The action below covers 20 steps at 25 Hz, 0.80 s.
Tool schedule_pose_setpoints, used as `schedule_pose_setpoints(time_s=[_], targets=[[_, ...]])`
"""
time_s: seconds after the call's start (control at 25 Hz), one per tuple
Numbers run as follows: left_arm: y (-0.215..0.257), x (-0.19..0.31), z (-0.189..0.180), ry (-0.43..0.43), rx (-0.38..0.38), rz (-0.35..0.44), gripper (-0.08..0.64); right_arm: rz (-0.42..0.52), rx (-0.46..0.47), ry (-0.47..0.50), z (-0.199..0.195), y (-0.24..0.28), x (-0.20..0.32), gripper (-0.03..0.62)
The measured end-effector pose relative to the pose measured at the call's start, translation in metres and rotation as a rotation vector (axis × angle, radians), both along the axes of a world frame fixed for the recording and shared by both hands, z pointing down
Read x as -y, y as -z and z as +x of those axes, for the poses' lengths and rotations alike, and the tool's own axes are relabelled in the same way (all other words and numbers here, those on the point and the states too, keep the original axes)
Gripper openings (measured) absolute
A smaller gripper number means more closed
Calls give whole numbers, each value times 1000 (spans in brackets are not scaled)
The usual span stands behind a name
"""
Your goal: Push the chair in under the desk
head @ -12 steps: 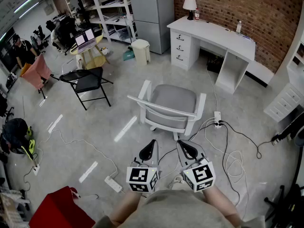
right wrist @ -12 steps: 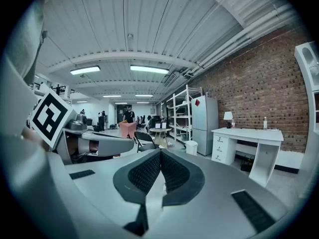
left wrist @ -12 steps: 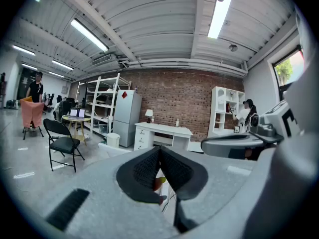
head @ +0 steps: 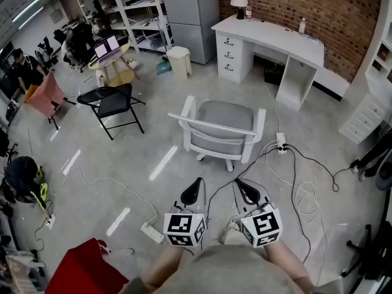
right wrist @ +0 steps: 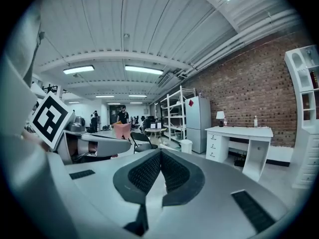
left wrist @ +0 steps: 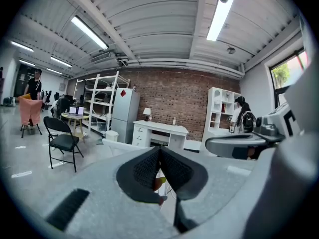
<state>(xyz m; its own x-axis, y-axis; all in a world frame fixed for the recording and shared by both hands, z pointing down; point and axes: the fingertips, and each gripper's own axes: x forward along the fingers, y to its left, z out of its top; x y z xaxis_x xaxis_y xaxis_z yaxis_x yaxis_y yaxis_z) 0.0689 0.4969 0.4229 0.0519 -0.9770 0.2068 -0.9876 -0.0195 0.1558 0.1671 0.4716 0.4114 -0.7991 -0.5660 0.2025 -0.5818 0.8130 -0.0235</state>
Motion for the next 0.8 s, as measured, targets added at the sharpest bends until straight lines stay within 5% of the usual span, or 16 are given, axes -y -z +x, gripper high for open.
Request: schedule_pose_setpoints(time_s=[0.8], targets=[[11, 44, -1, 47, 4, 33, 11, 23, 46, 37, -3, 14, 42, 8]])
